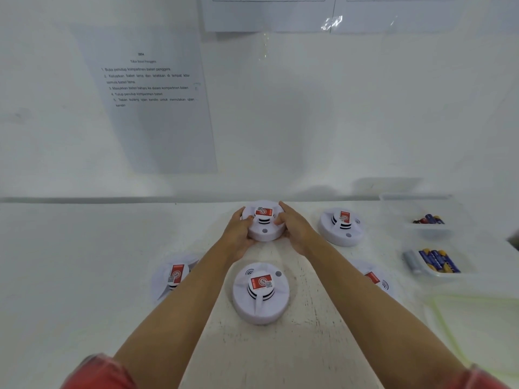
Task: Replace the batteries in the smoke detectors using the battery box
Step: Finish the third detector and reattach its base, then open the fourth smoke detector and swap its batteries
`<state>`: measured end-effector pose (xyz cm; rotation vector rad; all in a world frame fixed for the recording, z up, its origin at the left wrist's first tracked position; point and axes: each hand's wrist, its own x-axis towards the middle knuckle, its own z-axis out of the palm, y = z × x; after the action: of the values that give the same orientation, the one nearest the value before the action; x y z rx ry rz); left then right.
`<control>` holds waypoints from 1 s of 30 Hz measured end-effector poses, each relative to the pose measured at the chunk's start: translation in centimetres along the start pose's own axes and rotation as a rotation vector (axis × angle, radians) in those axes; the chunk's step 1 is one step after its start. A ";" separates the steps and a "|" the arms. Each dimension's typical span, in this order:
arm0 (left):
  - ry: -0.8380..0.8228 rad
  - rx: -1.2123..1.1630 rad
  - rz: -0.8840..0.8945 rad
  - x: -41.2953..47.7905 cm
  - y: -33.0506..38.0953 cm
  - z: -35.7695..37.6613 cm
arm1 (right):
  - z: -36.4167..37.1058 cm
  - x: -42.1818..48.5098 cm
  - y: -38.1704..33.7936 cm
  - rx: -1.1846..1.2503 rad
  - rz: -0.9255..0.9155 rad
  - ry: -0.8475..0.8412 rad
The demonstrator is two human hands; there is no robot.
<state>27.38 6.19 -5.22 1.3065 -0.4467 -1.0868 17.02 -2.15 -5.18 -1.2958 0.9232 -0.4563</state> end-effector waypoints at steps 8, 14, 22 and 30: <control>0.119 0.375 0.078 0.2 -0.1 1.2 | -1.2 -1.1 -0.8 -0.095 0.025 0.073; 0.196 0.577 0.100 0.3 -0.4 1.1 | -1.3 -1.9 -1.2 -0.212 -0.018 0.067; 0.205 0.681 0.123 -0.1 -0.3 1.1 | -1.0 -2.5 -1.2 -0.221 -0.006 0.073; 0.189 0.639 0.062 -0.7 -0.1 1.0 | -0.9 -3.2 -0.9 -0.240 -0.005 0.078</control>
<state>26.26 6.21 -4.83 1.9209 -0.7208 -0.7787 14.61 -0.54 -3.32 -1.5066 1.0646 -0.4111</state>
